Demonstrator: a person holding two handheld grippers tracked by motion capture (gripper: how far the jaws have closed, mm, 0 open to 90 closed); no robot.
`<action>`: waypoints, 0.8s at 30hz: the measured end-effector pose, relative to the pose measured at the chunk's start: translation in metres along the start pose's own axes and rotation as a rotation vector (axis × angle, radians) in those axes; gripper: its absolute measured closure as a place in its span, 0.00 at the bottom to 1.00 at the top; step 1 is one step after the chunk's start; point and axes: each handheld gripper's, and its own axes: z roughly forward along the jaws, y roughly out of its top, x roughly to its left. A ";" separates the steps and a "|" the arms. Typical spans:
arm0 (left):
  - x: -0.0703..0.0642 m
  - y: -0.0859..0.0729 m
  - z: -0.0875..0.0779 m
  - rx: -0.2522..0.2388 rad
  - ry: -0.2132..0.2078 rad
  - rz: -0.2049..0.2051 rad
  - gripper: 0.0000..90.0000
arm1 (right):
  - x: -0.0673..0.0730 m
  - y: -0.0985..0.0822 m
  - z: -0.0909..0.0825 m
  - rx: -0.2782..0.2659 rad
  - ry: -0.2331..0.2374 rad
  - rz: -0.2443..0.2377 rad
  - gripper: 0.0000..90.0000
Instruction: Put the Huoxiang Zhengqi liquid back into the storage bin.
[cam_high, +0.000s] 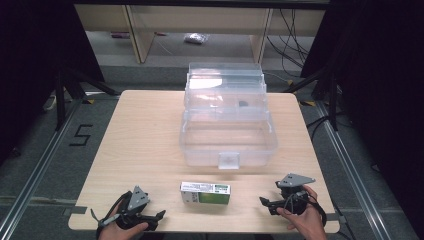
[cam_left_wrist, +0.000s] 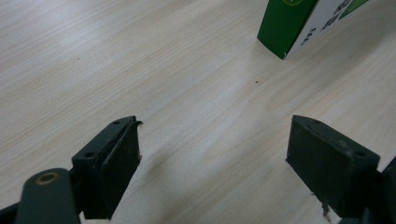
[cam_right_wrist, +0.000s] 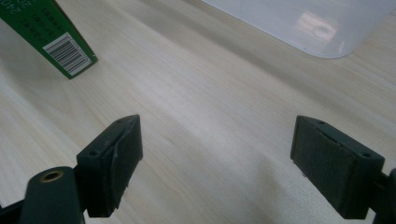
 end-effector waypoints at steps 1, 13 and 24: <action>0.000 0.000 0.000 0.003 -0.001 0.003 0.18 | 0.000 0.001 0.000 0.001 -0.002 -0.005 0.20; 0.001 0.000 0.000 0.005 0.006 -0.009 0.18 | 0.008 0.021 -0.005 0.024 0.031 -0.089 0.22; 0.001 -0.001 0.001 0.009 0.007 -0.007 0.18 | 0.018 0.038 -0.008 0.036 0.071 -0.182 0.22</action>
